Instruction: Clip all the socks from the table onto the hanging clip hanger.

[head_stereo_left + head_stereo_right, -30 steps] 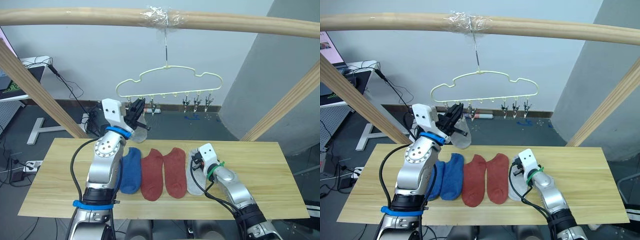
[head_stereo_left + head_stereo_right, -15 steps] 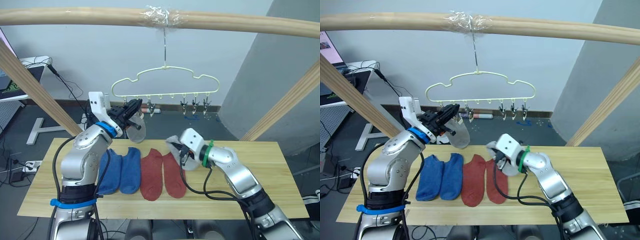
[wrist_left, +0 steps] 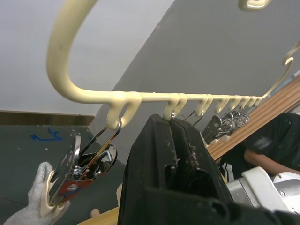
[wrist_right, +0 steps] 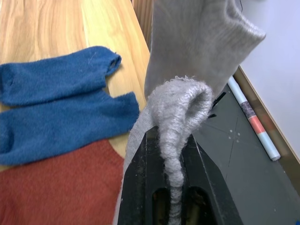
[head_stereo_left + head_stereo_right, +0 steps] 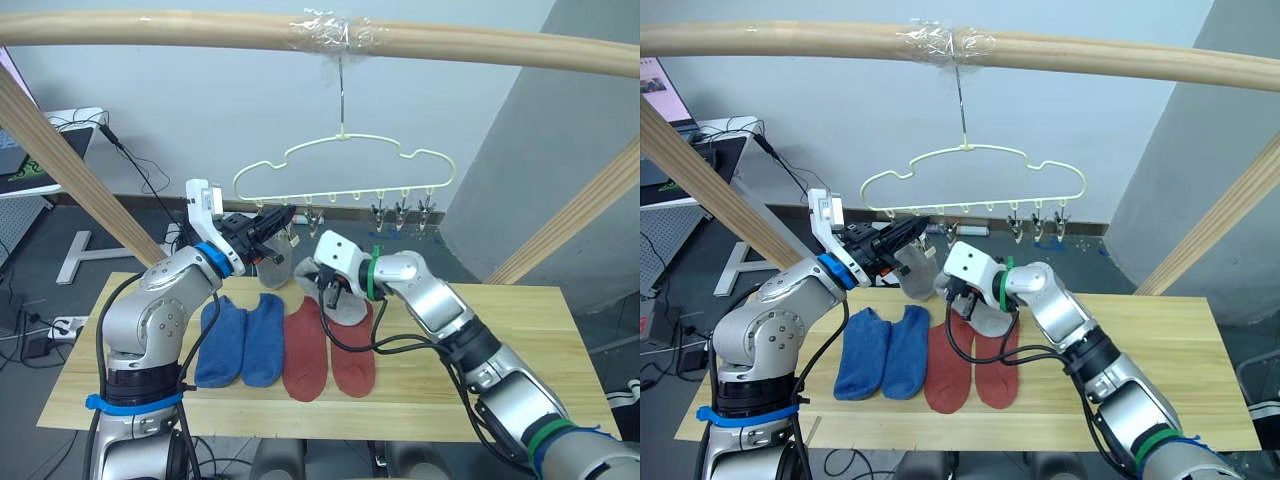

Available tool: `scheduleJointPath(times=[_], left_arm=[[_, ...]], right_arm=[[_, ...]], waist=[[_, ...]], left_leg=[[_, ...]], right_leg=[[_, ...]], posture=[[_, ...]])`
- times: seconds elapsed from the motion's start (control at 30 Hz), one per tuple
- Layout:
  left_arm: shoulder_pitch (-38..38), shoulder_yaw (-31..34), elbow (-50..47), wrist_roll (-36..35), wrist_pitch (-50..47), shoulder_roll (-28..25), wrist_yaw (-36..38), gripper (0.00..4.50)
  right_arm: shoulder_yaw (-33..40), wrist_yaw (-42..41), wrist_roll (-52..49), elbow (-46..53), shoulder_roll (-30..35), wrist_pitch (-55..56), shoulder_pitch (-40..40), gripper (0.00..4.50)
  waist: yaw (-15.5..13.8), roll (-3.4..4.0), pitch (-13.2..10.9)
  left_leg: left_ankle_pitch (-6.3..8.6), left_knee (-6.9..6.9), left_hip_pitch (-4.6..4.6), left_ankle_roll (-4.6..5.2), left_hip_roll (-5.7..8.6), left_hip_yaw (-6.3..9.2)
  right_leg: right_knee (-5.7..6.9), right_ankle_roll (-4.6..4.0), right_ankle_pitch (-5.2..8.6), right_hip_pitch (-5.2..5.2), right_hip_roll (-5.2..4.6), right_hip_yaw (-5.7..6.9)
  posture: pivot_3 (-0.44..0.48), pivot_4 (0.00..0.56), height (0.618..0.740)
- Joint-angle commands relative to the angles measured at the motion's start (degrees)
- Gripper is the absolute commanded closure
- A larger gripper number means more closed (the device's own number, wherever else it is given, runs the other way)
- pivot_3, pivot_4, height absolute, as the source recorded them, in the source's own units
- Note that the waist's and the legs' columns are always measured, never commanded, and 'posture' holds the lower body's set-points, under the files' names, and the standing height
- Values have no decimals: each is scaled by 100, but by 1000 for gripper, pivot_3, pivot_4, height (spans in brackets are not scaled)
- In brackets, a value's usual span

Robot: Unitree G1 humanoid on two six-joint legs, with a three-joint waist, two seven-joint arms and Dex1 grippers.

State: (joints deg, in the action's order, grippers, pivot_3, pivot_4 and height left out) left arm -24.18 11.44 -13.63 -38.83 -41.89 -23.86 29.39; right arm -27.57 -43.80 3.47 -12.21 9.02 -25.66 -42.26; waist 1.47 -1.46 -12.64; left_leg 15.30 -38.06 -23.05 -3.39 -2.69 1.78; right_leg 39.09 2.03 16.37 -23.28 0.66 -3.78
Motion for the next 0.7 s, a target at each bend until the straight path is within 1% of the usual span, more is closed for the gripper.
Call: scheduleJointPath(times=[0.03, 0.47, 0.7], left_arm=[[1, -41, -326, -34, 121, -12, 29, 4500], [209, -146, -367, 126, 300, -47, 71, 4500], [292, -178, -311, 256, 470, -89, 128, 4500]], right_arm=[[58, -18, 9, -24, -122, 155, -218, 4471], [259, 44, -63, -40, -361, 178, -622, 4471], [369, 68, -107, 23, -417, 136, -698, 4471]], waist=[[0, 0, 0], [4, 1, 0], [4, 1, 0]], left_leg=[[0, 0, 0, 0, 0, 0], [0, 0, 1, 0, -1, 1], [0, 0, 0, 0, 0, -1]], right_leg=[[0, 0, 0, 0, 0, 0], [6, -1, 0, -3, -1, 1], [4, -1, 0, -3, -3, 0]], posture=[[56, 202, 705], [60, 205, 705], [60, 206, 705]])
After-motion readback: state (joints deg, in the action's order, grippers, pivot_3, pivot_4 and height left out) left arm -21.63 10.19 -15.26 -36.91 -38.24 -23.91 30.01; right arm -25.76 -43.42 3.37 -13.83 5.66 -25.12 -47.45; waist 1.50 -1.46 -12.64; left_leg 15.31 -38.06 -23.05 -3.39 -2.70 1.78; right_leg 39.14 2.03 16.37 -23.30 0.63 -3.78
